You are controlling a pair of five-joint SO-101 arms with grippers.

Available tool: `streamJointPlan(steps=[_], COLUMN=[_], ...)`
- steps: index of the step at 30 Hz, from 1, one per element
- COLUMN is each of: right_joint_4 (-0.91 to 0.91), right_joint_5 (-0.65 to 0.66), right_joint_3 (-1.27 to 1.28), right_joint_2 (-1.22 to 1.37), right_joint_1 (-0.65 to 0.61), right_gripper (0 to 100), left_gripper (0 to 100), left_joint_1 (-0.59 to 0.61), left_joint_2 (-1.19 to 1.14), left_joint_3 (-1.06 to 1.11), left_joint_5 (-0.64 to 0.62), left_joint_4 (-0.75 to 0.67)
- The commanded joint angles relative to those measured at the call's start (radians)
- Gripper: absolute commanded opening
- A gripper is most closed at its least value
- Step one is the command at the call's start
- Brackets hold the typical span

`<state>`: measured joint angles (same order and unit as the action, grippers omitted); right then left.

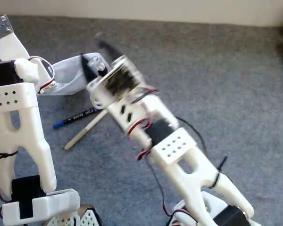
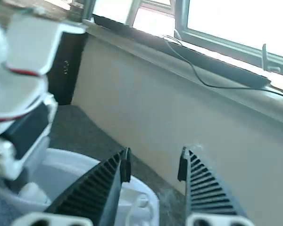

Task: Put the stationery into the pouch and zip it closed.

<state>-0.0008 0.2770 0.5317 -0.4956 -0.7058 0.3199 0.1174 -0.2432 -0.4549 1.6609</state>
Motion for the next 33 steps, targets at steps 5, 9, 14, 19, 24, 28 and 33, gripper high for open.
streamJointPlan(steps=[5, 9, 14, 19, 24, 28, 33], right_joint_4=[0.394, 0.519, 0.679, 0.826, 0.947, 0.989, 0.987], right_joint_5=[-0.163, -0.163, -0.172, -0.354, -0.503, -0.585, -0.660], right_joint_3=[-0.311, -0.357, -0.355, -0.352, -0.352, -0.352, -0.358], right_joint_2=[-0.067, -0.065, -0.074, -0.064, -0.062, -0.001, 0.165], right_joint_1=[0.148, 0.174, 0.171, 0.177, 0.171, 0.170, 0.108], right_gripper=[15.9, 15.9, 15.9, 15.9, 15.9, 16.3, 16.3], left_gripper=[1, 1, 1, 1, 1, 1, 1], left_joint_1=[0.099, 0.122, 0.122, 0.124, 0.159, 0.162, 0.162], left_joint_2=[0.005, 0.005, 0.005, 0.005, 0.005, 0.004, 0.004], left_joint_3=[-0.085, -0.107, -0.122, -0.143, -0.143, -0.137, -0.122], left_joint_5=[-0.015, -0.015, -0.015, -0.015, -0.015, -0.015, -0.015], left_joint_4=[0.015, 0.015, 0.015, 0.044, 0.049, 0.049, 0.058])
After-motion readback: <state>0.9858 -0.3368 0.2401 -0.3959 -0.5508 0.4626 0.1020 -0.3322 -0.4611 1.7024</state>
